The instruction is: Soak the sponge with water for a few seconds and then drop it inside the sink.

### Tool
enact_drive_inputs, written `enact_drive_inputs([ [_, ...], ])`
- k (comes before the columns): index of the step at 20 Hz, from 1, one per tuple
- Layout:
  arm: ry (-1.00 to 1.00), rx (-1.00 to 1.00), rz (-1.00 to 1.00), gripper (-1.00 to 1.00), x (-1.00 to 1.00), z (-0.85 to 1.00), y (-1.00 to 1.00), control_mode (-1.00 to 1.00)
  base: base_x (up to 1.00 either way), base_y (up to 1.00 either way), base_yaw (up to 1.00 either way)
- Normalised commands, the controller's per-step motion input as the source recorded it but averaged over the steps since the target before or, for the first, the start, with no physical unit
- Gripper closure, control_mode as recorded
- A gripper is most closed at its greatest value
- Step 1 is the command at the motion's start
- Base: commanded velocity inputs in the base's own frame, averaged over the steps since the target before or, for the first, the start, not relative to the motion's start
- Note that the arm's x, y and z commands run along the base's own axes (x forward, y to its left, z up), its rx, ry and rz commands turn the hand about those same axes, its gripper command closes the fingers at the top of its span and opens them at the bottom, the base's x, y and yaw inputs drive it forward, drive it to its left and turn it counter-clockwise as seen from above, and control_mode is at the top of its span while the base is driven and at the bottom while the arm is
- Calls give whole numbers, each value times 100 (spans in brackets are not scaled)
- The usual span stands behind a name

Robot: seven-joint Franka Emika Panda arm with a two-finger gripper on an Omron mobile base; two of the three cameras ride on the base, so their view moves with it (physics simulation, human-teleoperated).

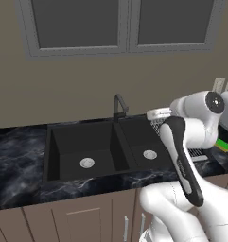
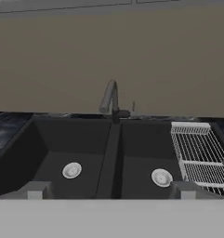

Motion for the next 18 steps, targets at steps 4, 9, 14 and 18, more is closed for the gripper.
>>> enact_drive_inputs([
  [4,-18,0,2,-100,13,0,0,-100,0,0,0],
  [9,-16,0,3,-100,12,0,-8,-100,0,0,0],
  [14,-12,0,6,-100,7,0,-20,-100,0,0,0],
  [18,-8,0,12,-100,3,0,-14,-100,0,0,0],
])
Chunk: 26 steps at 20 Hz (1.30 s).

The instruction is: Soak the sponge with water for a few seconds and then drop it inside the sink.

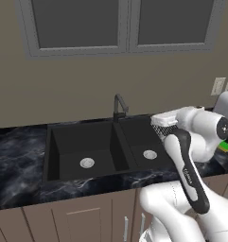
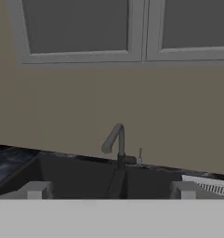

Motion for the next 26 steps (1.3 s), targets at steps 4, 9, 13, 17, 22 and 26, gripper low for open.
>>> enact_drive_inputs([
  [4,-6,0,12,-100,0,0,-10,-100,0,0,0],
  [9,-4,0,11,-100,0,0,-2,-100,0,0,0],
  [13,0,0,3,-100,0,-1,0,-100,0,0,0],
  [17,0,0,0,-100,18,-11,0,-100,0,0,0],
  [22,0,0,0,-100,33,-22,0,-100,0,0,0],
  [26,0,0,0,-100,40,-36,0,-100,0,0,0],
])
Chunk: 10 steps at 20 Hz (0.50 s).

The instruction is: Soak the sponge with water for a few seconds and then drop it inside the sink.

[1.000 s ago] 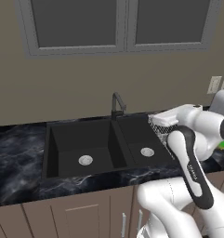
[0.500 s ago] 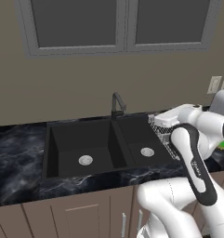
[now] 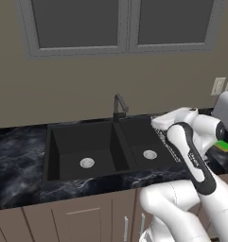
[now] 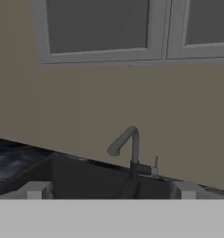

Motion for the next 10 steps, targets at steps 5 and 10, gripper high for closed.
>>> enact_drive_inputs([
  [5,0,2,0,-100,39,-41,0,-100,0,0,0],
  [10,0,4,0,-100,35,-40,0,-100,0,0,0],
])
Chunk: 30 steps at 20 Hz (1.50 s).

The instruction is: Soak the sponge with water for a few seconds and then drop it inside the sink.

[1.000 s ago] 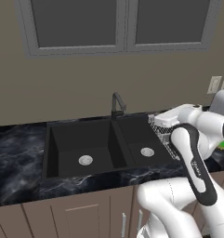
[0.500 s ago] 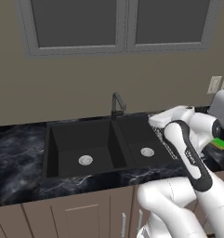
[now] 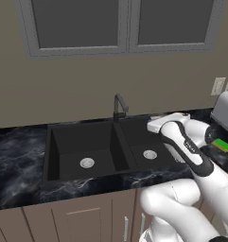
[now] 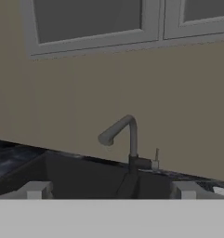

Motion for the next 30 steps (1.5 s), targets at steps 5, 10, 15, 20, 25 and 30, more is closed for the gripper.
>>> enact_drive_inputs([
  [5,-6,12,0,-100,28,-21,0,-100,0,0,0],
  [10,-13,16,6,-100,21,0,0,-100,0,0,0],
  [15,-11,3,6,-100,3,0,0,-100,0,0,0],
  [20,0,-3,1,-100,0,0,0,-100,0,0,0],
  [25,2,-13,0,-100,0,10,0,-100,0,0,0],
  [30,11,-19,0,-100,0,34,0,-100,0,0,0],
])
